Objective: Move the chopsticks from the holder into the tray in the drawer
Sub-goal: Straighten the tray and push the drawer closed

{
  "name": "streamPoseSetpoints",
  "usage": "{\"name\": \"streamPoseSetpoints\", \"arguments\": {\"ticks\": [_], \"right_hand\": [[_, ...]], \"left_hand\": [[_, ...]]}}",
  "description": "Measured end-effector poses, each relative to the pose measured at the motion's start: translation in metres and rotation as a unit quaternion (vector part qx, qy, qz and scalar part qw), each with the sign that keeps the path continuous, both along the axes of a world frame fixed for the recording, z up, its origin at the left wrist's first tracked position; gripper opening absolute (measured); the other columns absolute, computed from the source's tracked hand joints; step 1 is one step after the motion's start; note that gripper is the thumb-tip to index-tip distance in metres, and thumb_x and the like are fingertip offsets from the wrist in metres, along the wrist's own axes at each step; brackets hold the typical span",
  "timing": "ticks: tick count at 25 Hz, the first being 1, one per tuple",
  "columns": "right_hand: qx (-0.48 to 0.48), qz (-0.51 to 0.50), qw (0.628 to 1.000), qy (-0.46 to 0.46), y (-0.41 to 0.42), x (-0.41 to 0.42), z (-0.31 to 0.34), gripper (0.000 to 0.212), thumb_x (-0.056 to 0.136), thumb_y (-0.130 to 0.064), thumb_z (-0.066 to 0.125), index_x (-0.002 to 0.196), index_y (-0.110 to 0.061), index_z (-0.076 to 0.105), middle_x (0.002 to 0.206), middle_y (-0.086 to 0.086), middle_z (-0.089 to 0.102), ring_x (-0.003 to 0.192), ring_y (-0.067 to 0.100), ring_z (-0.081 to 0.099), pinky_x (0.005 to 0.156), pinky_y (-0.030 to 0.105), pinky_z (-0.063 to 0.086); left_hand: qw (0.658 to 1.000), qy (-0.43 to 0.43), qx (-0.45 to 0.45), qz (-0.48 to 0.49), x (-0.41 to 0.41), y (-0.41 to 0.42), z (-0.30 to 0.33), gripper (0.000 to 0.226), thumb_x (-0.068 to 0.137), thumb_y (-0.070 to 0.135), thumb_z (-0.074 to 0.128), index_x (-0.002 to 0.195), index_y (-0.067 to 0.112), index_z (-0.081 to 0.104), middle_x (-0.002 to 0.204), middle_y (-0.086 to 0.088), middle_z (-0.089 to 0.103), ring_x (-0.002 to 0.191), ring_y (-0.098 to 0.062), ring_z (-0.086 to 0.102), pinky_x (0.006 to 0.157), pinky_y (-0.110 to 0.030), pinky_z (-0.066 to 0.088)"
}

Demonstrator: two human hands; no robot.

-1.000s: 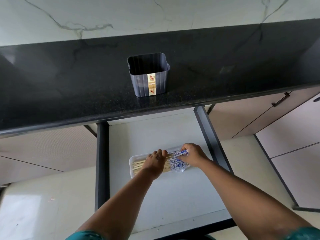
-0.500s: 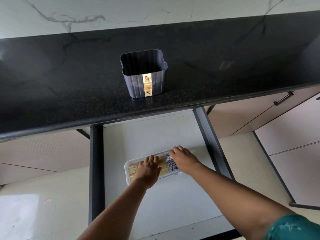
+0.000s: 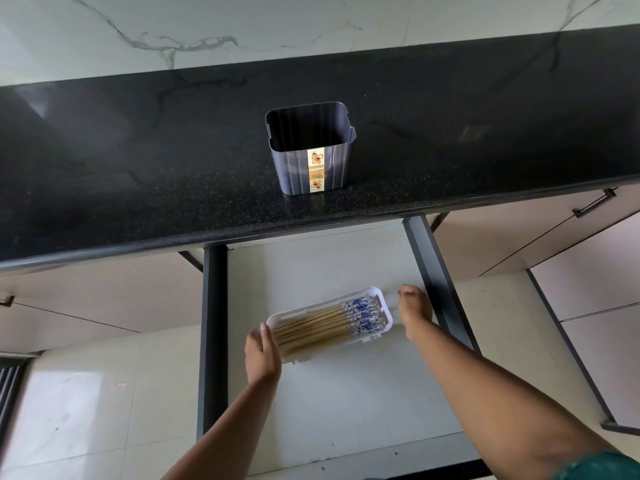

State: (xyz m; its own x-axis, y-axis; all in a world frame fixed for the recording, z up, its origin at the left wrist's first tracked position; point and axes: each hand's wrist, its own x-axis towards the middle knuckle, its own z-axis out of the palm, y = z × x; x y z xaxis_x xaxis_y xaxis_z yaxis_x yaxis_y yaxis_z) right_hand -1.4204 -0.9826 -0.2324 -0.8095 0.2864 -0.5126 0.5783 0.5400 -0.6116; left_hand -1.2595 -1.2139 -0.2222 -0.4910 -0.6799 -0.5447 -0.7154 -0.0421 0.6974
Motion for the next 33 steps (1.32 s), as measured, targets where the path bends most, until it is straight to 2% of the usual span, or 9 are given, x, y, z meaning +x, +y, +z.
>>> {"name": "streamPoseSetpoints", "arguments": {"ticks": [2, 5, 7, 11, 17, 20, 22, 27, 33], "right_hand": [[-0.089, -0.04, 0.991, -0.097, 0.004, -0.002, -0.019, 0.031, 0.092, -0.022, 0.044, 0.066, -0.017, 0.061, 0.091, 0.011, 0.066, 0.079, 0.025, 0.057, 0.072, 0.03, 0.043], [-0.14, -0.061, 0.978, -0.142, 0.009, 0.002, -0.062, 0.06, 0.091, -0.058, 0.034, 0.078, -0.013, 0.072, 0.096, 0.013, 0.075, 0.089, 0.031, 0.069, 0.089, 0.041, 0.054], [-0.112, -0.053, 0.981, -0.148, 0.002, 0.007, -0.049, 0.074, 0.087, -0.07, 0.025, 0.091, -0.014, 0.074, 0.1, 0.014, 0.074, 0.091, 0.033, 0.069, 0.088, 0.039, 0.054], [-0.004, 0.012, 0.988, -0.156, -0.01, 0.011, -0.008, 0.076, 0.098, -0.059, 0.015, 0.108, -0.007, 0.069, 0.109, 0.017, 0.069, 0.098, 0.032, 0.065, 0.072, 0.03, 0.044], [0.01, 0.059, 0.986, -0.154, -0.01, 0.013, 0.0, 0.077, 0.098, -0.06, 0.013, 0.107, -0.005, 0.067, 0.101, 0.014, 0.067, 0.088, 0.029, 0.061, 0.065, 0.029, 0.041], [0.005, 0.057, 0.988, -0.146, -0.008, 0.016, -0.006, 0.083, 0.096, -0.064, 0.013, 0.102, -0.004, 0.071, 0.099, 0.015, 0.072, 0.091, 0.032, 0.068, 0.081, 0.037, 0.056], [0.01, 0.052, 0.989, -0.139, -0.005, 0.018, -0.007, 0.082, 0.096, -0.064, 0.012, 0.105, -0.007, 0.072, 0.103, 0.016, 0.073, 0.095, 0.033, 0.068, 0.088, 0.04, 0.055], [-0.052, 0.026, 0.991, -0.121, -0.012, 0.014, 0.002, 0.079, 0.091, -0.071, 0.017, 0.112, -0.015, 0.067, 0.114, 0.014, 0.07, 0.103, 0.034, 0.065, 0.094, 0.044, 0.052], [-0.055, 0.052, 0.99, -0.117, -0.022, 0.013, 0.011, 0.075, 0.096, -0.064, 0.017, 0.12, -0.011, 0.064, 0.119, 0.014, 0.067, 0.102, 0.031, 0.062, 0.087, 0.037, 0.049]], "left_hand": [[0.983, -0.013, 0.135, 0.12, -0.005, 0.01, 0.005, 0.062, 0.099, 0.053, 0.027, 0.134, 0.007, 0.049, 0.136, -0.018, 0.053, 0.125, -0.035, 0.048, 0.106, -0.042, 0.035], [0.981, -0.025, 0.139, 0.134, -0.007, 0.015, 0.007, 0.065, 0.098, 0.055, 0.025, 0.13, 0.007, 0.055, 0.128, -0.018, 0.058, 0.119, -0.035, 0.053, 0.101, -0.04, 0.039], [0.985, -0.022, 0.123, 0.117, -0.007, 0.013, 0.004, 0.065, 0.098, 0.055, 0.025, 0.126, 0.007, 0.058, 0.124, -0.017, 0.061, 0.115, -0.034, 0.055, 0.1, -0.04, 0.041], [0.993, -0.026, 0.086, 0.073, -0.004, 0.002, -0.01, 0.065, 0.097, 0.059, 0.024, 0.126, 0.011, 0.058, 0.126, -0.015, 0.06, 0.116, -0.034, 0.055, 0.102, -0.043, 0.041], [0.994, -0.025, 0.081, 0.064, -0.001, -0.005, -0.013, 0.06, 0.097, 0.056, 0.026, 0.115, 0.012, 0.063, 0.106, -0.009, 0.062, 0.102, -0.029, 0.057, 0.094, -0.04, 0.044], [1.0, -0.02, 0.009, -0.021, 0.001, -0.007, -0.015, 0.056, 0.1, 0.051, 0.026, 0.112, 0.011, 0.063, 0.108, -0.014, 0.066, 0.102, -0.033, 0.059, 0.094, -0.042, 0.048], [0.999, -0.022, -0.019, -0.035, 0.001, -0.01, -0.014, 0.055, 0.1, 0.05, 0.025, 0.113, 0.011, 0.062, 0.112, -0.017, 0.066, 0.104, -0.034, 0.059, 0.096, -0.044, 0.047], [0.999, -0.021, 0.044, 0.006, -0.007, -0.014, -0.01, 0.059, 0.098, 0.056, 0.025, 0.123, 0.015, 0.059, 0.12, -0.015, 0.062, 0.112, -0.034, 0.056, 0.102, -0.043, 0.044], [0.999, -0.006, -0.009, -0.032, -0.009, -0.01, -0.009, 0.054, 0.099, 0.053, 0.024, 0.115, 0.016, 0.06, 0.116, -0.014, 0.066, 0.107, -0.033, 0.059, 0.098, -0.044, 0.046]]}}
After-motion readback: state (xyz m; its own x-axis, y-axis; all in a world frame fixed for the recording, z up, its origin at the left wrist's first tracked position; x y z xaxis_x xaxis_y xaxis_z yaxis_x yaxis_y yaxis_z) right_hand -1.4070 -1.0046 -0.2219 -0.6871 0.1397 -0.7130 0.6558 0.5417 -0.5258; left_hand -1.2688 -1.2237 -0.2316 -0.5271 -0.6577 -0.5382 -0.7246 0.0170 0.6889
